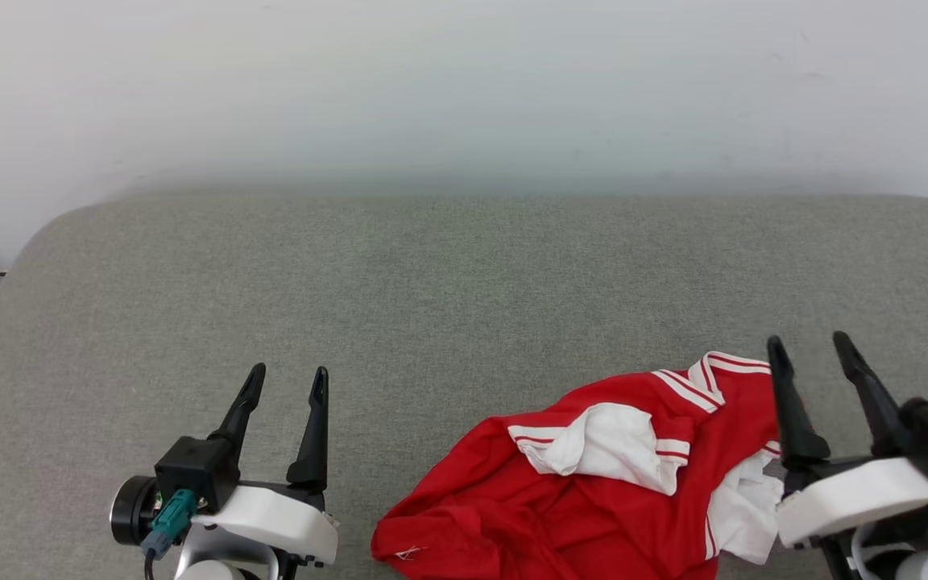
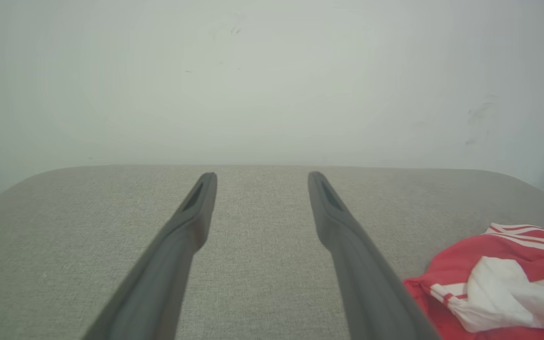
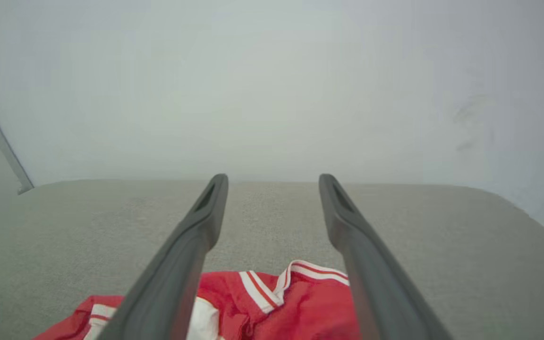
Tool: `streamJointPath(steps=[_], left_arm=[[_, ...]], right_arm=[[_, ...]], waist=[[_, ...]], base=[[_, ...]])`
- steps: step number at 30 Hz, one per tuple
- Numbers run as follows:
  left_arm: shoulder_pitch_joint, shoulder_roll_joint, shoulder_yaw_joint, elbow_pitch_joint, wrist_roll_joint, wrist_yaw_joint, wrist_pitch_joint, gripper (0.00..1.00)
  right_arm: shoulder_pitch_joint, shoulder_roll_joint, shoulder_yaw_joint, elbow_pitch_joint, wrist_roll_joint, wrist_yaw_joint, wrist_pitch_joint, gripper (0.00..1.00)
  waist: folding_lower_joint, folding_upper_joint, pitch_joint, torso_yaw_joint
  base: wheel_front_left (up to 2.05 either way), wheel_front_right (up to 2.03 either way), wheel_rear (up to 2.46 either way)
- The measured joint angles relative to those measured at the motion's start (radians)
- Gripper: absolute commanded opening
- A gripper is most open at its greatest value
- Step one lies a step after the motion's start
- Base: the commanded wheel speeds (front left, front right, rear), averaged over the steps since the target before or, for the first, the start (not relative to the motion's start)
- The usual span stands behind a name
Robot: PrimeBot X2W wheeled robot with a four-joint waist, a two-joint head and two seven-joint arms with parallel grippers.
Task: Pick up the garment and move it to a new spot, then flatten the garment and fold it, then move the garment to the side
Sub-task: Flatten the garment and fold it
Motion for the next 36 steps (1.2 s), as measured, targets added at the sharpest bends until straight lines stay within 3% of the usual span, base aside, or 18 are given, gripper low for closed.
streamJointPath(steps=[6, 12, 19, 26, 33, 34, 35, 36], left_arm=[[-0.002, 0.014, -0.029, 0.022, 0.017, -0.001, 0.008, 1.0], [-0.084, 0.029, -0.15, 0.041, 0.025, -0.014, 0.137, 1.0], [-0.22, 0.064, -0.399, 0.047, -0.079, -0.019, 0.342, 1.0], [-0.331, 0.162, -0.658, 0.056, -0.24, -0.019, 0.544, 1.0], [-0.445, 0.262, -0.862, 0.078, -0.305, -0.02, 0.662, 1.0], [-0.461, 0.272, -0.878, 0.082, -0.312, -0.02, 0.667, 0.89], [-0.477, 0.279, -0.894, 0.087, -0.317, -0.02, 0.67, 0.47], [-0.492, 0.286, -0.913, 0.091, -0.32, -0.02, 0.675, 0.24]], right_arm=[[0.095, 0.0, -0.086, -0.089, -0.008, 0.0, 0.056, 1.0], [0.146, 0.0, -0.094, -0.147, -0.026, 0.0, 0.104, 1.0], [0.164, 0.001, -0.084, -0.181, -0.031, 0.0, 0.151, 1.0], [0.162, 0.001, -0.067, -0.19, -0.023, 0.0, 0.166, 1.0], [0.147, 0.001, -0.058, -0.186, -0.01, 0.0, 0.164, 1.0], [0.145, 0.001, -0.057, -0.184, -0.009, 0.0, 0.163, 1.0], [0.142, 0.001, -0.056, -0.182, -0.004, 0.0, 0.159, 1.0], [0.139, 0.001, -0.054, -0.18, -0.001, 0.0, 0.158, 1.0]], waist=[[0.0, 0.0, -0.007, -0.027], [0.0, 0.0, 0.006, -0.057], [0.0001, 0.0, 0.043, -0.089], [0.0001, 0.0, 0.088, -0.119], [0.0001, 0.0, 0.136, -0.135], [0.0001, 0.0, 0.142, -0.138], [0.0001, 0.0, 0.148, -0.14], [0.0002, 0.0, 0.152, -0.142]], base=[[0.0, 0.0, 0.0], [0.0, 0.0, 0.0], [0.0, 0.0, 0.0], [0.0, 0.0, 0.0], [0.0, 0.0, 0.0], [0.0, 0.0, 0.0], [0.0, 0.0, 0.0], [0.0, 0.0, 0.0]])
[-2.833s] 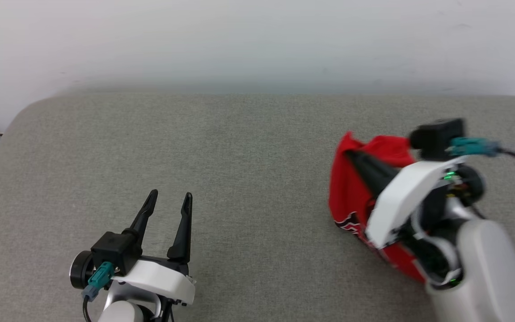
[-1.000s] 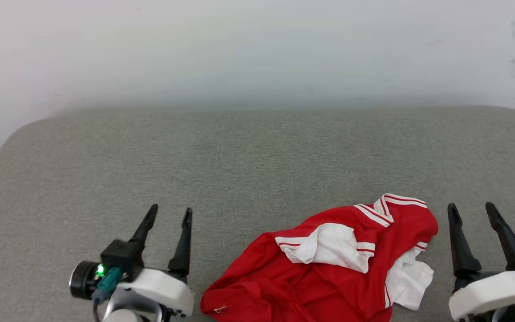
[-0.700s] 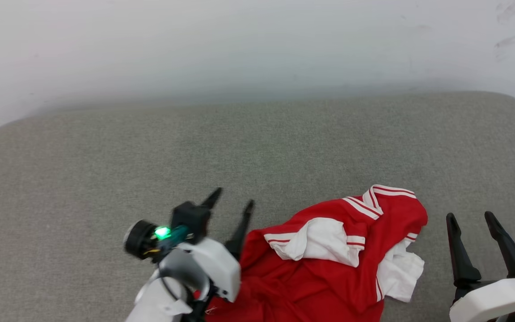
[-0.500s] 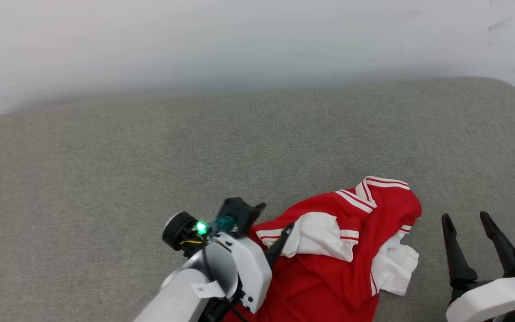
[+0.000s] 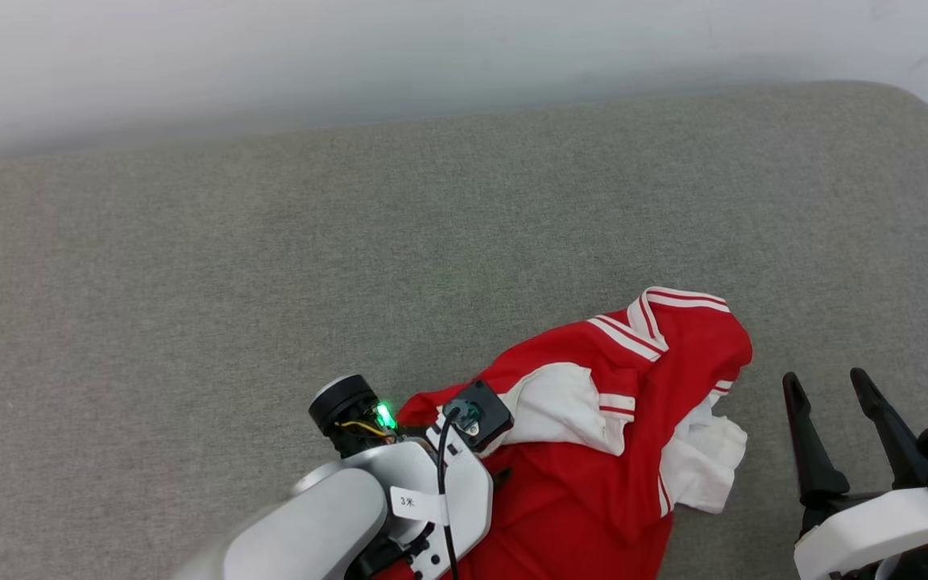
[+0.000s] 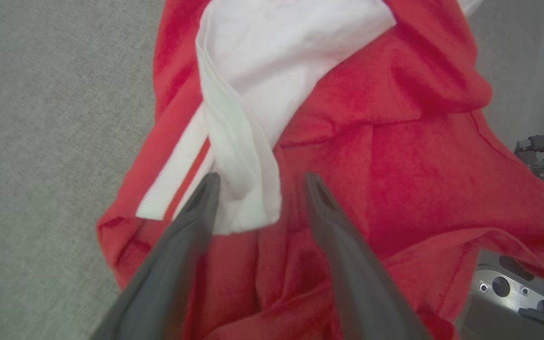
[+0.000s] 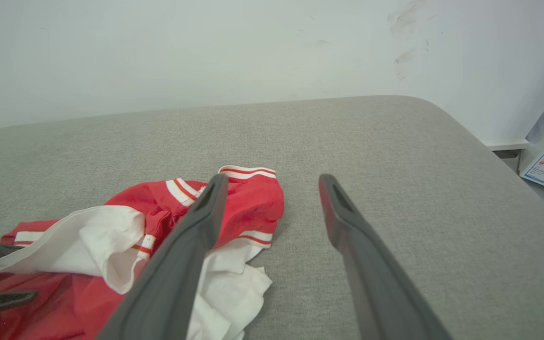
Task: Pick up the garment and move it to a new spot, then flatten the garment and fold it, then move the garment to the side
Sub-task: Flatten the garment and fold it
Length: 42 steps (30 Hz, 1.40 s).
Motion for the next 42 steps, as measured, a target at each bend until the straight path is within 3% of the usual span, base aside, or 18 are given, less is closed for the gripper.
streamJointPath(steps=[1, 5, 9, 16, 28, 32, 40, 42], left_arm=[[-0.013, 0.006, -0.014, 0.004, -0.006, 0.0, -0.001, 0.0], [-0.058, 0.017, -0.05, 0.016, -0.025, -0.001, -0.027, 0.0], [-0.08, 0.024, -0.008, 0.023, -0.036, 0.012, -0.098, 0.0], [-0.051, 0.059, 0.132, -0.004, -0.092, 0.128, -0.237, 0.0], [0.198, 0.165, 0.356, -0.045, -0.233, 0.334, -0.406, 0.0], [0.311, 0.171, 0.393, -0.051, -0.285, 0.377, -0.428, 0.0], [0.463, 0.128, 0.39, -0.036, -0.344, 0.394, -0.469, 0.04], [0.471, 0.113, 0.387, -0.036, -0.342, 0.393, -0.495, 1.0]], right_arm=[[-0.002, 0.0, 0.0, 0.003, 0.001, 0.0, -0.003, 1.0], [-0.007, 0.0, 0.003, 0.015, 0.009, 0.0, -0.007, 1.0], [-0.009, 0.0, -0.002, 0.021, 0.016, 0.0, -0.013, 1.0], [-0.008, 0.0, -0.012, 0.038, 0.035, 0.0, -0.014, 1.0], [-0.008, 0.0, -0.032, 0.047, 0.042, 0.0, 0.002, 1.0], [-0.008, 0.0, -0.041, 0.048, 0.041, 0.0, 0.011, 1.0], [-0.006, 0.0, -0.067, 0.052, 0.026, 0.0, 0.047, 1.0], [0.0, 0.0, -0.071, 0.052, 0.022, 0.0, 0.063, 1.0]], waist=[[0.0, 0.0, 0.004, -0.002], [0.0, 0.0, 0.014, -0.008], [0.0, 0.0, 0.015, -0.007], [-0.0001, 0.0, 0.01, 0.017], [-0.0001, 0.0, -0.002, 0.091], [-0.0001, 0.0, -0.007, 0.111], [-0.0001, 0.0, -0.033, 0.124], [-0.0002, 0.0, -0.042, 0.126]], base=[[0.0, 0.0, 0.0], [0.0, 0.0, 0.0], [0.0, 0.0, 0.0], [0.0, 0.0, 0.0], [0.0, 0.0, 0.0], [0.0, 0.0, 0.0], [0.0, 0.0, 0.0], [0.0, 0.0, 0.0]])
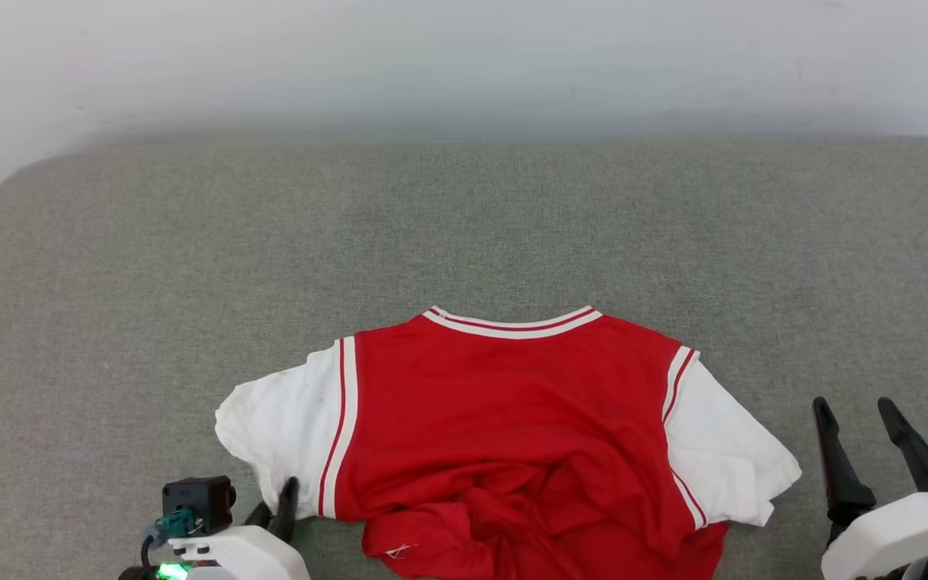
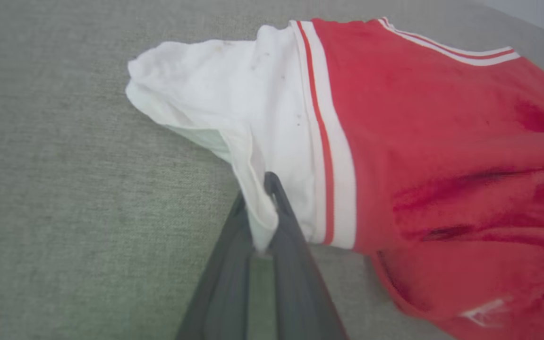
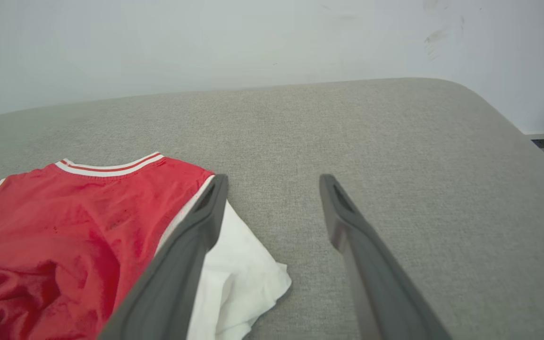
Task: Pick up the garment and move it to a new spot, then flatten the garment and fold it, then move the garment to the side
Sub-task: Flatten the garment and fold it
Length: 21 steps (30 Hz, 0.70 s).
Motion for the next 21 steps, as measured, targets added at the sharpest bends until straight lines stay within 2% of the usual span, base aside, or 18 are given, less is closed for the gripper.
streamJointPath(steps=[8, 16, 21], left_arm=[[-0.026, -0.012, 0.025, -0.027, 0.093, -0.001, -0.158, 1.0], [-0.024, -0.052, 0.126, -0.15, 0.248, -0.004, -0.178, 1.0], [0.012, -0.09, 0.17, -0.2, 0.323, -0.027, -0.18, 1.0]], right_arm=[[0.018, 0.0, -0.002, -0.009, -0.023, 0.0, 0.065, 1.0], [0.073, -0.002, -0.025, 0.004, -0.004, 0.0, 0.2, 1.0], [0.081, -0.039, -0.042, 0.043, 0.026, 0.0, 0.321, 1.0]], waist=[[0.0, 0.0, -0.043, 0.006], [0.0, 0.0, -0.081, 0.007], [0.0, 0.0, -0.076, 0.017]], base=[[0.0, 0.0, 0.0], [0.0, 0.0, 0.0], [0.0, 0.0, 0.0]])
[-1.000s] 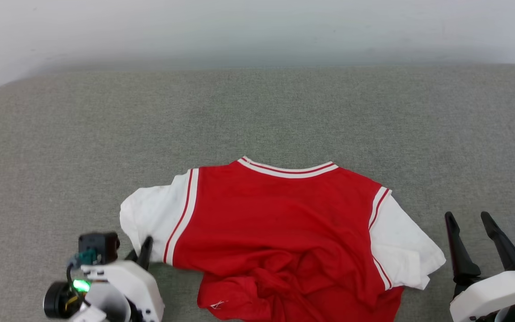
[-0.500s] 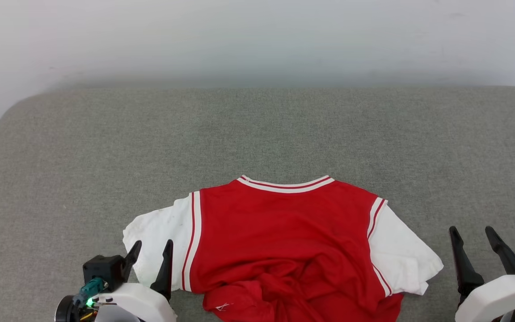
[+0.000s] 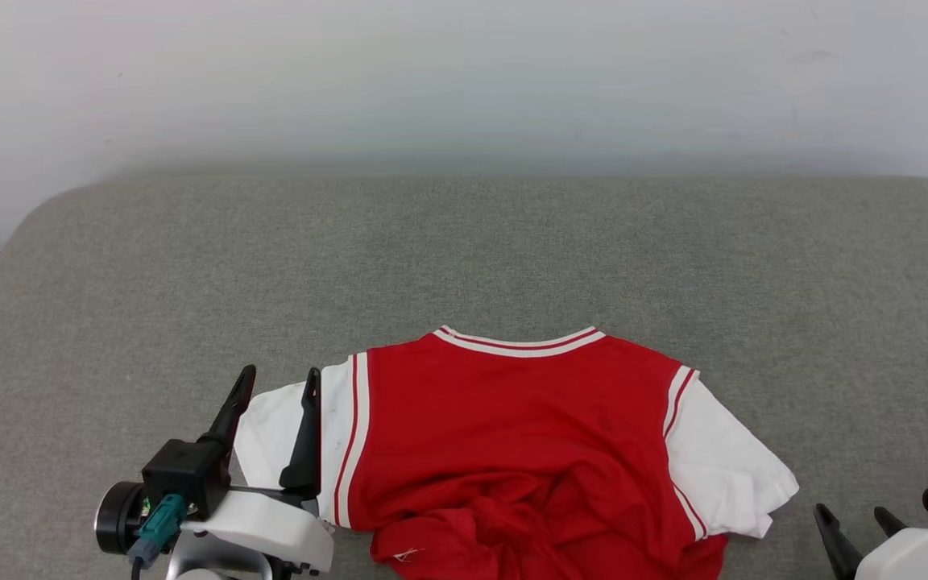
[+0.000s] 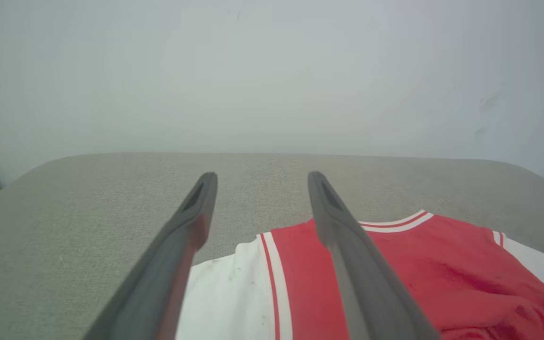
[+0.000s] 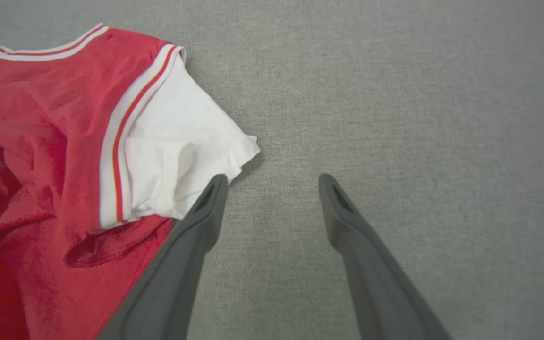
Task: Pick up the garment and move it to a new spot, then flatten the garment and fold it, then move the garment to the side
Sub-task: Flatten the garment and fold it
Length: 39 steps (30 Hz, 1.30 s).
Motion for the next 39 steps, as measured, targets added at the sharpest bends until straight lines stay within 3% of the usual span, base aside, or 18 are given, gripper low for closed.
streamJointPath(steps=[5, 14, 21, 22, 23, 32, 39], left_arm=[[0.0, -0.037, 0.015, -0.024, 0.049, -0.041, 0.0, 1.0], [-0.037, -0.086, 0.06, -0.037, 0.101, -0.099, 0.0, 1.0], [-0.048, -0.123, 0.093, -0.019, 0.134, -0.14, 0.0, 1.0], [-0.048, -0.128, 0.097, -0.017, 0.139, -0.145, 0.0, 1.0], [-0.048, -0.133, 0.101, -0.014, 0.142, -0.15, 0.0, 1.0], [-0.04, -0.134, 0.119, 0.069, 0.111, -0.193, 0.02, 1.0], [-0.097, -0.056, 0.154, 0.082, 0.027, -0.234, 0.214, 1.0]], right_arm=[[-0.073, -0.076, 0.045, 0.062, 0.044, 0.0, 0.093, 1.0], [-0.214, -0.168, 0.148, 0.182, 0.088, 0.0, 0.167, 1.0], [-0.244, -0.203, 0.185, 0.267, 0.144, 0.0, 0.325, 1.0], [-0.251, -0.207, 0.189, 0.271, 0.148, -0.001, 0.341, 0.57], [-0.254, -0.21, 0.193, 0.272, 0.151, -0.002, 0.35, 0.03], [-0.267, -0.21, 0.198, 0.271, 0.156, 0.001, 0.291, 0.0], [-0.267, -0.184, 0.142, 0.213, 0.119, 0.0, 0.231, 0.0]], waist=[[0.0, 0.0, 0.033, 0.024], [0.0002, 0.0, 0.114, 0.075], [0.0001, 0.0, 0.151, 0.104], [0.0001, 0.0, 0.152, 0.105], [0.0001, 0.0, 0.152, 0.106], [0.0002, 0.0, 0.118, 0.089], [0.0001, 0.0, 0.092, 0.06]], base=[[0.0, 0.0, 0.0], [0.0, 0.0, 0.0], [0.0, 0.0, 0.0], [0.0, 0.0, 0.0], [0.0, 0.0, 0.0], [0.0, 0.0, 0.0], [0.0, 0.0, 0.0]])
